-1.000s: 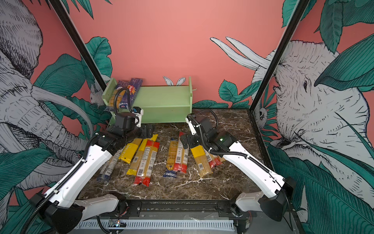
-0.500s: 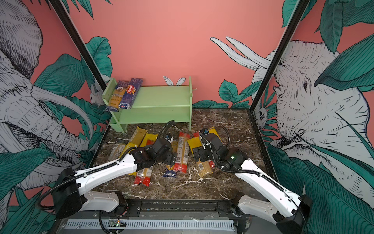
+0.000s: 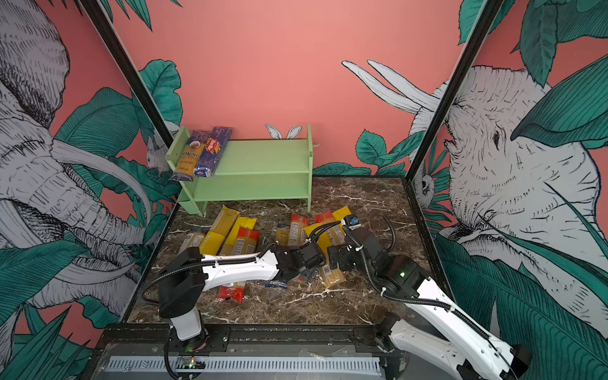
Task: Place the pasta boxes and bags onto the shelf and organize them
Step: 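Lower the left gripper onto the red-and-white spaghetti pack on the table, then close the left gripper on the red-and-white pack and lift it upright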
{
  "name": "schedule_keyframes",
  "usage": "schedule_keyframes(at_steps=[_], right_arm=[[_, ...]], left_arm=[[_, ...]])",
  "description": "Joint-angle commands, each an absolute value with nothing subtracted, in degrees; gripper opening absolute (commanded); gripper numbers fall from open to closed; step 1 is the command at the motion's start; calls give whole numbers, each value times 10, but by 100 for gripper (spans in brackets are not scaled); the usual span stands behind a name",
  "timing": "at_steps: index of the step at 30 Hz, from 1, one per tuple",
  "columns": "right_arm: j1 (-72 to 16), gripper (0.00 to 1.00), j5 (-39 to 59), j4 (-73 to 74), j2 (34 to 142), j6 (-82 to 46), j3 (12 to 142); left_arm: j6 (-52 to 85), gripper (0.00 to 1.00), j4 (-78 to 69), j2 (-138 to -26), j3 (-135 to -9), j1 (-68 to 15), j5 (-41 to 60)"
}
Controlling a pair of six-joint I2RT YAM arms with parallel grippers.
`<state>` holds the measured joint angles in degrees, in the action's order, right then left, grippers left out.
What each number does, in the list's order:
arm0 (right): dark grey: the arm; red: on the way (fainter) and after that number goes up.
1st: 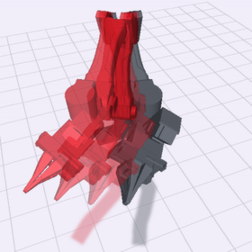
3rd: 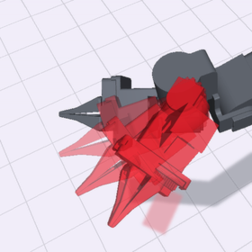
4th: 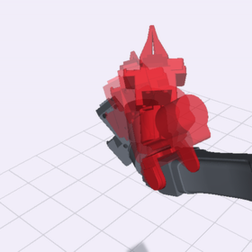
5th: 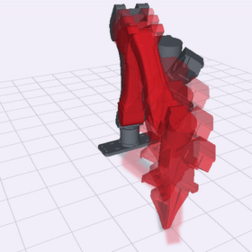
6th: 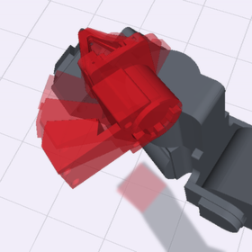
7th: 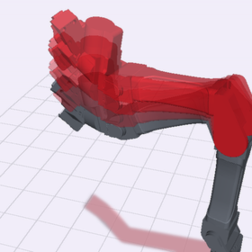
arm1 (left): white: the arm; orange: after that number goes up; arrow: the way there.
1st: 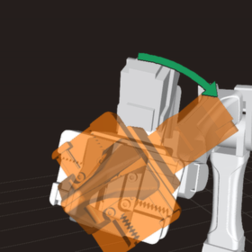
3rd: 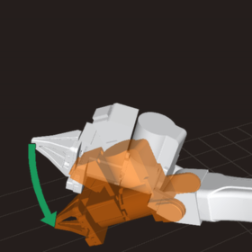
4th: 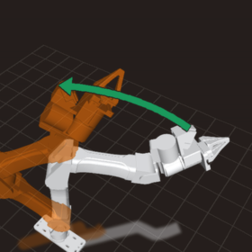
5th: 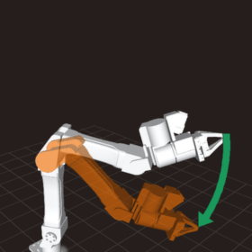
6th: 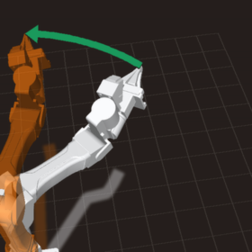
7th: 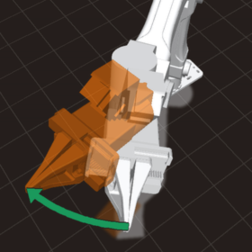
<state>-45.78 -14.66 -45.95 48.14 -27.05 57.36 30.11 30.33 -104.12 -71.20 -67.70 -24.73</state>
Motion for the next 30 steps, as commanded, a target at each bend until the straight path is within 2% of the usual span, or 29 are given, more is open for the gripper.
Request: schedule_keyframes(at_steps=[1,10,22,30], right_arm=[[-461,99,-169,-482,469,-280,573],[-461,99,-160,-470,480,-272,582],[-461,99,-146,-446,521,-262,597],[-461,99,-136,-432,548,-261,601]], left_arm=[[319,93,328,-1046,-711,-678,-273],[338,94,329,-1064,-668,-661,-280],[330,93,298,-955,-533,-582,-271],[316,92,248,-964,-533,-585,-203]])
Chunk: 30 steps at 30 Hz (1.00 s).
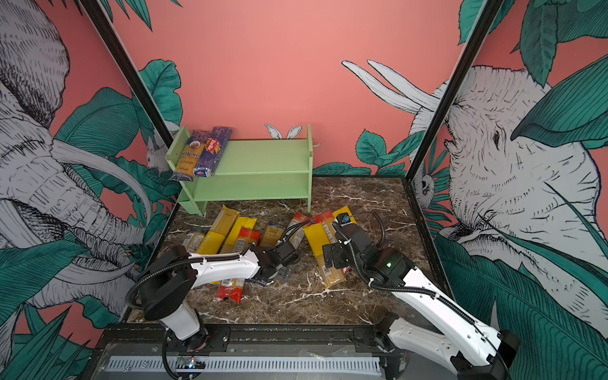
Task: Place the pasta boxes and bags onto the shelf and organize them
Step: 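Close the left gripper on the red-and-white pack and lift it upright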
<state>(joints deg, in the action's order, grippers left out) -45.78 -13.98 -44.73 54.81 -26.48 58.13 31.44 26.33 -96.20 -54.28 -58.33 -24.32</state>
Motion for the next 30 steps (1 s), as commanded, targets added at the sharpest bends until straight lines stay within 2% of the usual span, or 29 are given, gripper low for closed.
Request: schedule_keyframes(at_steps=[1,8,12,13,17,27,30], right_arm=[[-461,99,-136,-431,550,-261,600],[-461,99,-133,-427,561,-263,597],[-461,99,-137,-430,559,-266,596],[-461,99,-139,-433,558,-265,596],[-461,99,-139,-433,551,-265,594],[-461,99,-134,-444,545,-267,598],[-461,99,-135,-445,540,-268,600]], left_arm=[[316,92,241,-968,-534,-587,-197],[305,92,245,-1005,-570,-597,-198],[312,87,236,-1021,-570,-597,-186],[315,83,232,-1021,-565,-597,-183],[322,58,220,-1022,-545,-597,-182],[324,19,177,-1035,-504,-596,-192],[309,0,180,-1015,-497,-596,-207]])
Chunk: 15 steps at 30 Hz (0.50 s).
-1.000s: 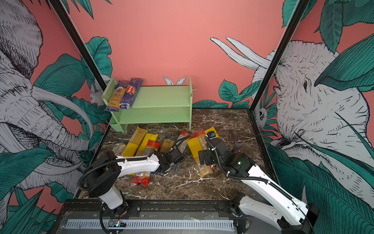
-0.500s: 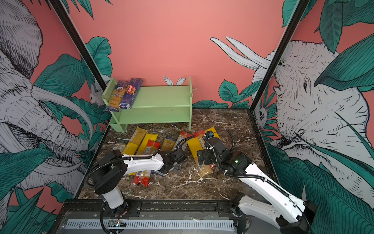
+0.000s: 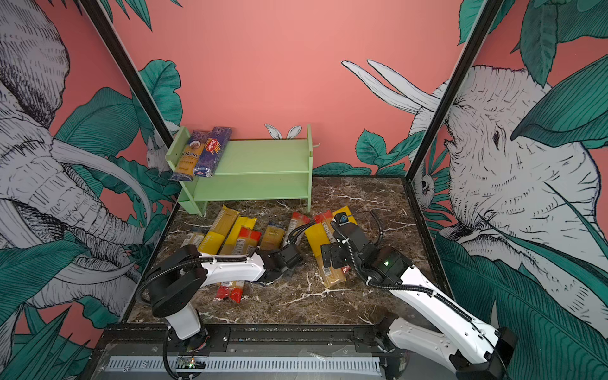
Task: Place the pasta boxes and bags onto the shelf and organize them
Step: 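Close the left gripper on the red-and-white pack and lift it upright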
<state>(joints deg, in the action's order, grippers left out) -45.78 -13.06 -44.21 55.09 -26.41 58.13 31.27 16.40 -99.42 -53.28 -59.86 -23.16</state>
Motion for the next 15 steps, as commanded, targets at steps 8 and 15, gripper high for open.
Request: schedule_keyframes(at_steps=[8,15], right_arm=[[-461,99,-128,-444,539,-273,606],[-461,99,-114,-434,549,-276,611]], left_arm=[[272,0,190,-900,-458,-596,-258],[255,0,169,-777,-410,-594,-292]])
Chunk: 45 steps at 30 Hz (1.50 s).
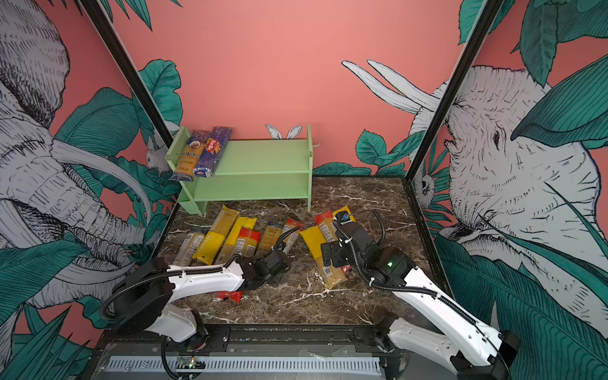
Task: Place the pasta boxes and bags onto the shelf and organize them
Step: 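Close the left gripper on the red-and-white pack and lift it upright, then carry the red-and-white pack with the left gripper up to the shelf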
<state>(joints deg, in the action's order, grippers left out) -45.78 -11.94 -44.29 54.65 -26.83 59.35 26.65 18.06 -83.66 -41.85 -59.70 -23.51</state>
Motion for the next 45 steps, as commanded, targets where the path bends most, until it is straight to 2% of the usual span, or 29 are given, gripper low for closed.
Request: schedule_keyframes(at_steps=[1,18,31,45], right_arm=[[-461,99,-113,-434,550,-276,612],[-461,99,-105,-430,557,-278,621],[-461,99,-94,-425,577,-270,642],[-461,99,-93,-434,608,-252,693]], left_arm=[[251,0,167,-763,-406,-593,-292],[223,0,218,-597,-383,-587,-320],[182,0,302,-488,-440,-587,-321],[119,0,329,-447,-502,-587,-346]])
